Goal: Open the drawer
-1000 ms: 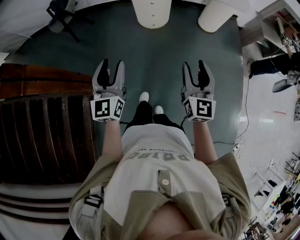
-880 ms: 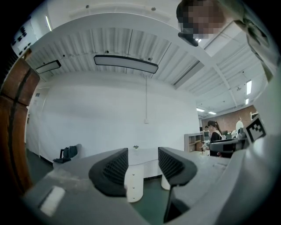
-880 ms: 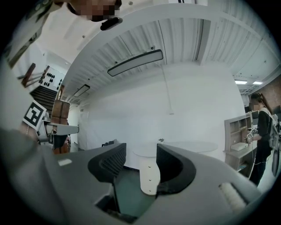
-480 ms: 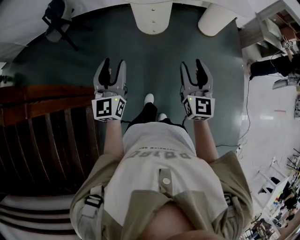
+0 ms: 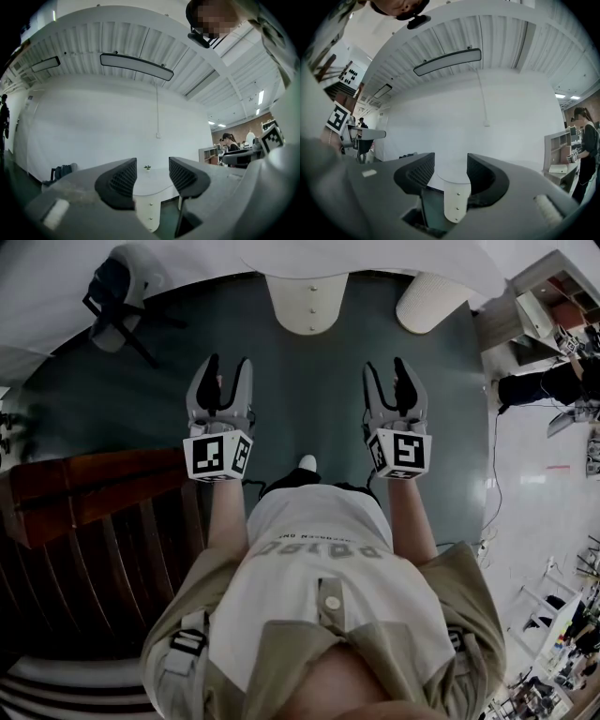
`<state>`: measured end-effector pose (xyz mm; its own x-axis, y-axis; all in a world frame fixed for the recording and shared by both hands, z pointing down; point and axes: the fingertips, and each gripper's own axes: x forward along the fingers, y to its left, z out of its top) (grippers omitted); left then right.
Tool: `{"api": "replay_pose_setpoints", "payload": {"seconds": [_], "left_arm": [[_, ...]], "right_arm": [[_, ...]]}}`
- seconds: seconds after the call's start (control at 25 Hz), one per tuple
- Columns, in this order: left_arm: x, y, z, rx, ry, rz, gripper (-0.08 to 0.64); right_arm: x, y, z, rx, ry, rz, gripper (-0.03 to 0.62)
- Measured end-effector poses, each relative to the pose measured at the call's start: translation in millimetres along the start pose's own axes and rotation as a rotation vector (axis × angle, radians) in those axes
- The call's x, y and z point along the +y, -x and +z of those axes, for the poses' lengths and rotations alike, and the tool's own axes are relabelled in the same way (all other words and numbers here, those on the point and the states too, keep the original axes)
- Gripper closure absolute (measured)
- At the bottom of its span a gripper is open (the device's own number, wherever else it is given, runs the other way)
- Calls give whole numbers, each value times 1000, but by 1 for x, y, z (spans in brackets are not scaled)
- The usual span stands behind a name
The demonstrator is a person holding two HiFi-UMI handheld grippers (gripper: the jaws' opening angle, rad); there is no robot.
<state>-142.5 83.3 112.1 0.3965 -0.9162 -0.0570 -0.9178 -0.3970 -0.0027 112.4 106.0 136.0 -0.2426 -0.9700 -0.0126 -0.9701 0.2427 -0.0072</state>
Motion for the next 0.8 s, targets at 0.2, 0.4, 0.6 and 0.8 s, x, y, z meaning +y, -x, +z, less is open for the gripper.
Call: {"api": "replay_pose_setpoints", "payload": {"seconds": [0.2, 0.4, 0.6, 0.8], "left_arm": [[36, -20, -22, 33, 27, -5, 348], [32, -28, -42, 80, 45, -7, 348], [24, -44, -50, 100, 54, 26, 348], [17, -72, -60, 109, 50, 75, 348]], "right_arm": [[13, -37, -17, 39, 0, -13, 371], [-1, -40, -31, 86, 0, -24, 371], [-32, -56, -39, 99, -9, -39, 371], [-59, -86, -56, 121, -15, -3, 371]]}}
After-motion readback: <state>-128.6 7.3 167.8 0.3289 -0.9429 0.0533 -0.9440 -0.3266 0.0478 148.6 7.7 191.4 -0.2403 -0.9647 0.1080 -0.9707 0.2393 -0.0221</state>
